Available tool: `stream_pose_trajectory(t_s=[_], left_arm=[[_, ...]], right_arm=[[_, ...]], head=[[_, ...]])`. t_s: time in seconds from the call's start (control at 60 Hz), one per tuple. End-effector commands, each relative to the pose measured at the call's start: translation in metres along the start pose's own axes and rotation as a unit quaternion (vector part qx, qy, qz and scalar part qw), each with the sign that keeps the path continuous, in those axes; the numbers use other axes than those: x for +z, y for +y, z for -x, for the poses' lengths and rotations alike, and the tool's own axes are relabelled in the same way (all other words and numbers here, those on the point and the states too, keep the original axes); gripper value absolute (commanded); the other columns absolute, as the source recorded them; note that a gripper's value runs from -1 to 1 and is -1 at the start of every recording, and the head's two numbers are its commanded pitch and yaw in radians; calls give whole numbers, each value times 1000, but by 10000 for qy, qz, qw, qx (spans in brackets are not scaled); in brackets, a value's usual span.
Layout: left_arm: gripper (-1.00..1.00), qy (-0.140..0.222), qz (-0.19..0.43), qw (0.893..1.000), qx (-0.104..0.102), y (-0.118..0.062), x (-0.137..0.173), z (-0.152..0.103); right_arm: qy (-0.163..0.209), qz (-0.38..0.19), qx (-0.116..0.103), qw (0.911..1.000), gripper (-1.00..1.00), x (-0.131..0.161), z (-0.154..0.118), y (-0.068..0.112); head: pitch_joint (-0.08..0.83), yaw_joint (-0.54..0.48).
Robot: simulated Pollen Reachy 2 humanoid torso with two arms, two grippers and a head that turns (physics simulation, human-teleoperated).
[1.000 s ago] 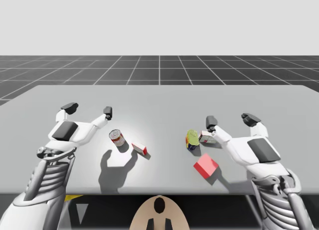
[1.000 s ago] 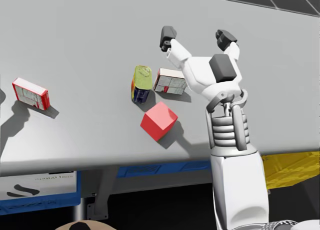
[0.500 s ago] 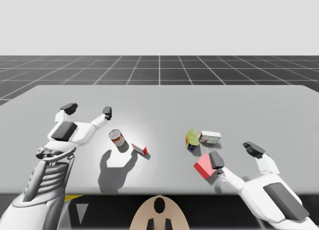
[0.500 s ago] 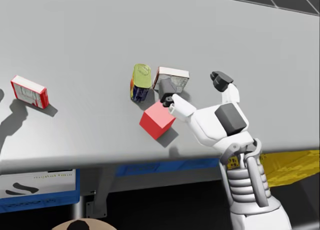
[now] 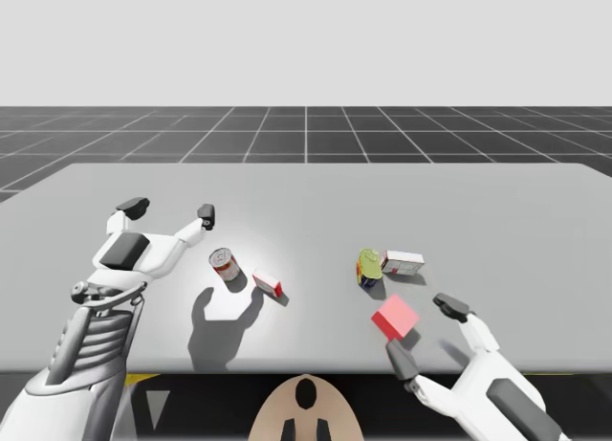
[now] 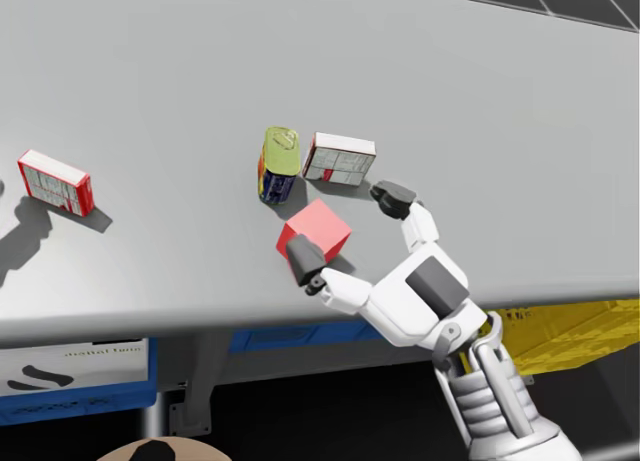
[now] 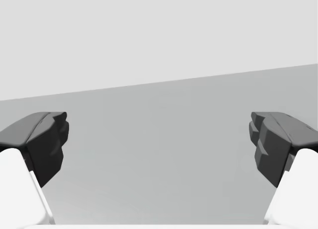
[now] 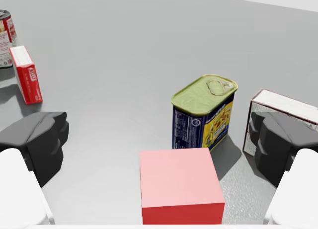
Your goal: Find the red cube and pick it up.
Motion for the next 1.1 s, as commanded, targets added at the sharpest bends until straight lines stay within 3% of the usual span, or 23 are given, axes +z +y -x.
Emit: stream_pose_trajectory(t_s=[0.017, 0.317, 0.533, 0.683, 0.75, 0.767, 0.783, 0.8, 0.817, 0.833, 0.85, 0.933, 1.1], left_arm=[[-1000, 0, -2, 10000, -1, 0, 0, 0], [-1000, -9, -4, 10000, -7, 0, -1, 0], [-1000, -10, 1, 10000, 7, 0, -1, 0], [-1000, -10, 2, 10000, 8, 0, -1, 0], [-1000, -9, 3, 10000, 6, 0, -1, 0], [-1000, -9, 3, 10000, 6, 0, -1, 1], [-1000, -9, 3, 10000, 5, 0, -1, 1], [-1000, -9, 3, 10000, 6, 0, -1, 0], [-1000, -9, 3, 10000, 6, 0, -1, 0], [-1000, -9, 3, 10000, 6, 0, -1, 0], [-1000, -9, 3, 10000, 6, 0, -1, 0], [-1000, -9, 3, 10000, 6, 0, -1, 0], [-1000, -9, 3, 10000, 5, 0, -1, 0]], right_arm=[[161, -392, -48, 9991, -1000, -12, 19, -7], [591, -430, -119, 9973, -1000, -34, 41, -21], [1171, -320, -295, 9922, -1000, -42, 54, -25], [1615, -257, -133, 9865, -1000, -40, 62, -24], [1597, -159, 0, 9870, -973, -39, 63, -24], [1581, -124, 9, 9874, -794, -39, 62, -24], [1502, -81, 45, 9886, -410, -39, 62, -24], [1472, -59, 54, 9891, -276, -39, 62, -24], [1463, -55, 51, 9892, 198, -39, 62, -24], [1483, -77, 46, 9889, 359, -39, 62, -24], [1479, -77, 55, 9890, 736, -39, 62, -24], [1501, -91, 103, 9886, 924, -37, 62, -24], [1528, -120, 109, 9881, 922, -34, 63, -22]], head=[[813, -344], [815, -344], [817, -344], [816, -342], [814, -343], [814, -343], [814, -344], [813, -345], [812, -345], [812, -346], [811, -347], [804, -349], [722, -355]])
